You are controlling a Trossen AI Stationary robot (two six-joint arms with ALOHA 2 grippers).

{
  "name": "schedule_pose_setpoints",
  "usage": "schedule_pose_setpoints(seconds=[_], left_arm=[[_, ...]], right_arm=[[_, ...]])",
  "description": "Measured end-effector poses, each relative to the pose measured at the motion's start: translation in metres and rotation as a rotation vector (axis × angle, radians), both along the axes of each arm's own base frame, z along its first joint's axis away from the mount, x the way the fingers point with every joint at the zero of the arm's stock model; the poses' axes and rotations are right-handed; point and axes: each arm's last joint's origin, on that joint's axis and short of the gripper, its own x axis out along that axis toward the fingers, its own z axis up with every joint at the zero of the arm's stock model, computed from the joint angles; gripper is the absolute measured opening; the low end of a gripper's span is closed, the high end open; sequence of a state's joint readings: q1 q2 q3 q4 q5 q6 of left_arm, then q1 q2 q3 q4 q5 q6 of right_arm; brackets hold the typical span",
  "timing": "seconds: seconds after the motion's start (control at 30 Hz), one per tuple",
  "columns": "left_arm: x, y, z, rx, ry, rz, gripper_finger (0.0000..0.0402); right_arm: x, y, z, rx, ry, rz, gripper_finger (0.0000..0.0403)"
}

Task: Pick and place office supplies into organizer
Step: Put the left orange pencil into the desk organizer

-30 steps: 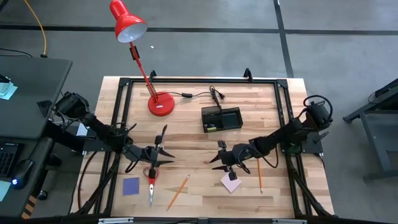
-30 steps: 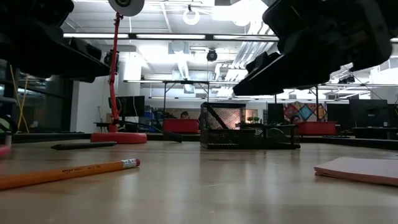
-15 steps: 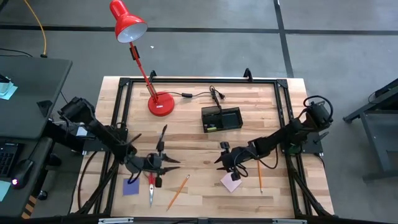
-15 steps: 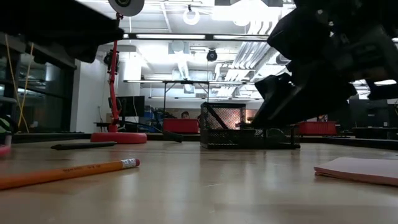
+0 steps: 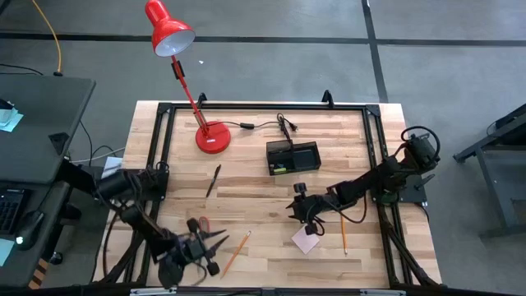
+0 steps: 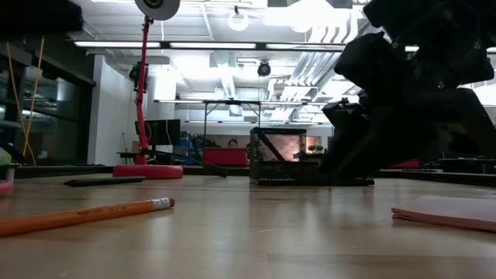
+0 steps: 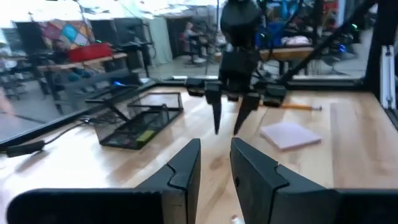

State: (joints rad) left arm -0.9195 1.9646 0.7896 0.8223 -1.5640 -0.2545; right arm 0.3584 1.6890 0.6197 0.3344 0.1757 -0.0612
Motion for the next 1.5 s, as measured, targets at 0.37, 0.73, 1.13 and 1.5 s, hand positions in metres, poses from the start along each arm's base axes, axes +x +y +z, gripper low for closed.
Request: schedule_pose_setpoints(seconds=[0.37,0.73,1.13,1.5], left_arm=[[0.051,-0.047,-0.004,-0.013,-0.011,0.032,0.0078],[0.052,-0.054,-0.029,-0.026,0.074,-0.098,0.0078],[0.044,-0.039,-0.048,-0.178,0.044,-0.066,0.0079],[0.070,-0.009,-0.060,-0.358,0.269,-0.100,0.0079]], right_arm=[[-0.004,0.000,-0.004,0.006,0.060,0.016,0.0133],[-0.014,0.003,-0.010,0.013,0.185,0.000,0.0133],[-0.026,0.031,-0.010,0.024,0.171,0.069,0.0133],[-0.031,0.036,-0.006,0.028,0.165,0.077,0.0133]])
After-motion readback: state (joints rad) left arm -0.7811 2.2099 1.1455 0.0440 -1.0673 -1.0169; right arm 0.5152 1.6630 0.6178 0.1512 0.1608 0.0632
